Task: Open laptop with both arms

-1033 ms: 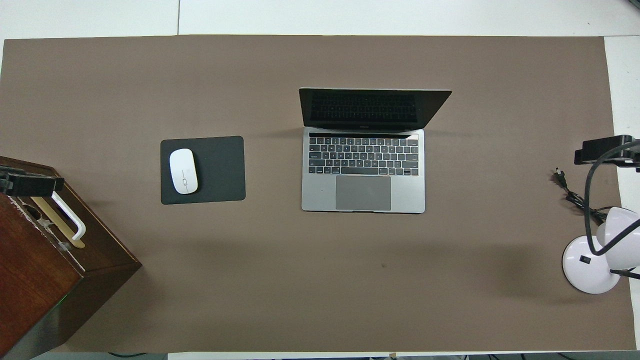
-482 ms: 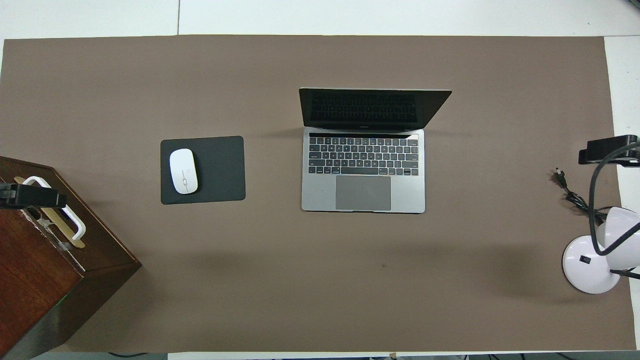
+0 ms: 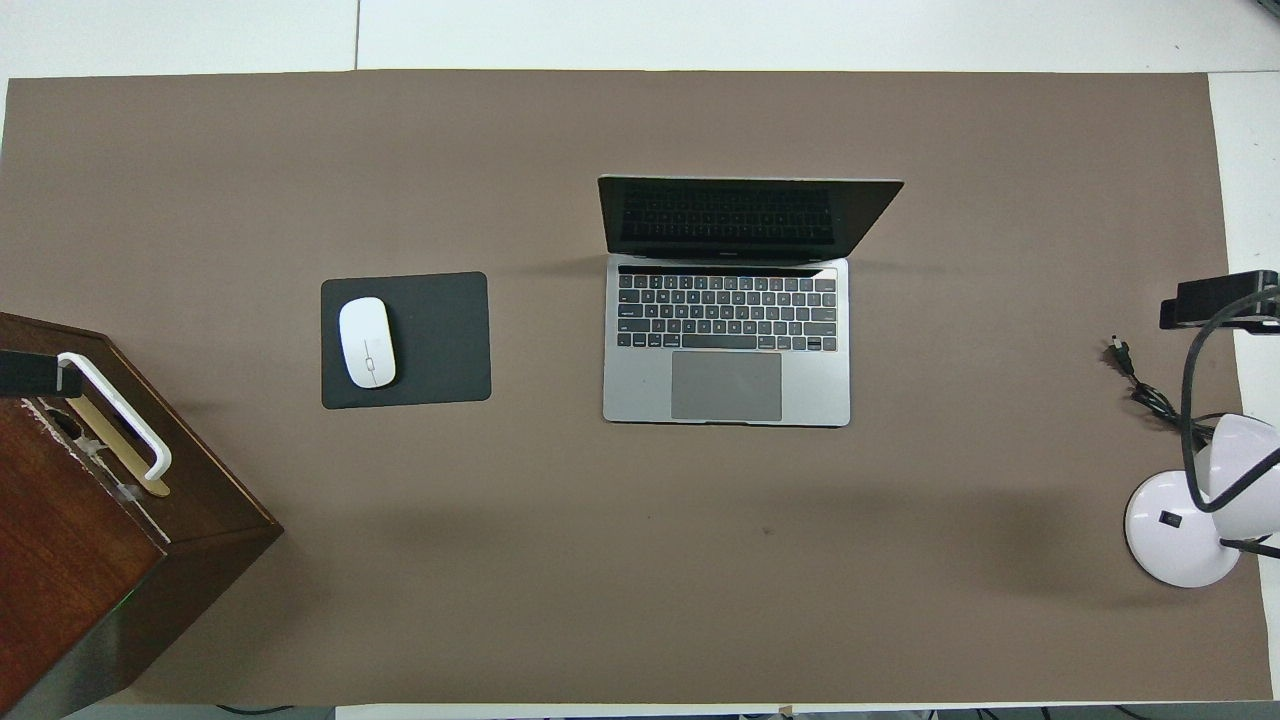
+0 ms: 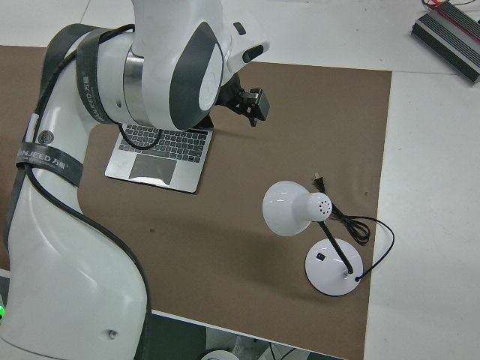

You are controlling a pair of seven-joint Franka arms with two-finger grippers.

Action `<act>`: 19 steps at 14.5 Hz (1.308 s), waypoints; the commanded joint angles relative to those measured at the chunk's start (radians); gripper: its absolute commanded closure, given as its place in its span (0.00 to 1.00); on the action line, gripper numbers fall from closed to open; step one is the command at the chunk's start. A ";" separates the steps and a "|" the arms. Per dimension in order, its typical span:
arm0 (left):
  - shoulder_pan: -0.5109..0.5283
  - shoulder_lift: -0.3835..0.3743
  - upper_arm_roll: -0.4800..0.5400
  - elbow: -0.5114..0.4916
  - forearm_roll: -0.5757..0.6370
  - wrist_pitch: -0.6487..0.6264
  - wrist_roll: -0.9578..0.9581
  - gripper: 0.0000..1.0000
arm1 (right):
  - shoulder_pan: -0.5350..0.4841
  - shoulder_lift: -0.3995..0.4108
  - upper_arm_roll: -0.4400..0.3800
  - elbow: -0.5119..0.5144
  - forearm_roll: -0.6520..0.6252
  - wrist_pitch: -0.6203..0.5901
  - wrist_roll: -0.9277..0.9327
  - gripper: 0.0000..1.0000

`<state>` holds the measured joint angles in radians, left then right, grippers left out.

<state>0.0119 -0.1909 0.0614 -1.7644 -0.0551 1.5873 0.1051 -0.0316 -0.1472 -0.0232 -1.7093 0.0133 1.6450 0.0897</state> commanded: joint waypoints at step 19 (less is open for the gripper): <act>0.006 0.074 -0.009 0.076 0.037 -0.029 -0.013 0.00 | -0.021 -0.006 0.000 -0.024 -0.021 -0.002 -0.091 0.00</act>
<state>0.0168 -0.1253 0.0536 -1.7097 -0.0434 1.5643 0.1051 -0.0426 -0.1432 -0.0285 -1.7217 0.0125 1.6460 0.0209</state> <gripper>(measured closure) 0.000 0.000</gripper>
